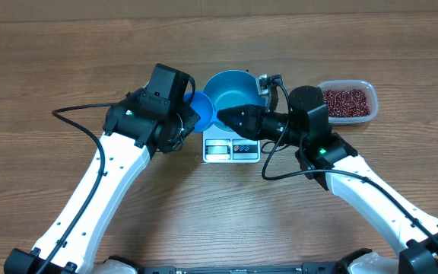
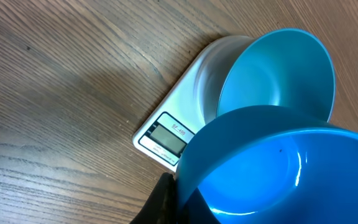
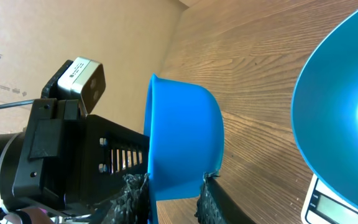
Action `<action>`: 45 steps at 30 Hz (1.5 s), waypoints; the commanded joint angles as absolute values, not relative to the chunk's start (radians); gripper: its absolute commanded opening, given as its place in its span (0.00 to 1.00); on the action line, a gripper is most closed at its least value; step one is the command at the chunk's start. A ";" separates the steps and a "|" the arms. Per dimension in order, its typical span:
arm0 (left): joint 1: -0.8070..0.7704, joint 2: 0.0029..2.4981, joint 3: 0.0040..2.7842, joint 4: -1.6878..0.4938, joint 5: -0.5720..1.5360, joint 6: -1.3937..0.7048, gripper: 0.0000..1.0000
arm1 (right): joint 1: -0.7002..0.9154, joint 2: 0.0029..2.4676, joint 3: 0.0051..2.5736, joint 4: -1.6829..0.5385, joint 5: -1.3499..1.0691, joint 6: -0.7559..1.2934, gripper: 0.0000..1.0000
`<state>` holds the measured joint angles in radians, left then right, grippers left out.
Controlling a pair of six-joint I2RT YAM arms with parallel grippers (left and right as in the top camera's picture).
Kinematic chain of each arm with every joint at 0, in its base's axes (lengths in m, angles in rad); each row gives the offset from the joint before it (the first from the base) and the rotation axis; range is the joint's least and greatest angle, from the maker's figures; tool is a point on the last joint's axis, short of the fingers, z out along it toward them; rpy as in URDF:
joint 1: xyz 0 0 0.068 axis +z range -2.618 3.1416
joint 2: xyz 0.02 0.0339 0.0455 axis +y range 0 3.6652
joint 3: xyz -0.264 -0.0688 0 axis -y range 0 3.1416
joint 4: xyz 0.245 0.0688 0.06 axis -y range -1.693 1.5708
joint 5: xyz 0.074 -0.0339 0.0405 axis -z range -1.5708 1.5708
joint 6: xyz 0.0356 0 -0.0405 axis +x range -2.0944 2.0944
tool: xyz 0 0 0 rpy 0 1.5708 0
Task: Scoop item into bowl and weigh 150g on scale
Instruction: 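Move the right gripper to the scoop and grasp its handle, then carry the scoop with the right gripper toward the bean tub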
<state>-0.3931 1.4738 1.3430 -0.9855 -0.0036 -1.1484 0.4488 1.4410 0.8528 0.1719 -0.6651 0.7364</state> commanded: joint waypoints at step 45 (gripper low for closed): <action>-0.339 1.464 1.410 -0.913 0.043 -0.769 0.58 | 0.198 1.310 0.900 -0.045 -0.645 0.654 0.04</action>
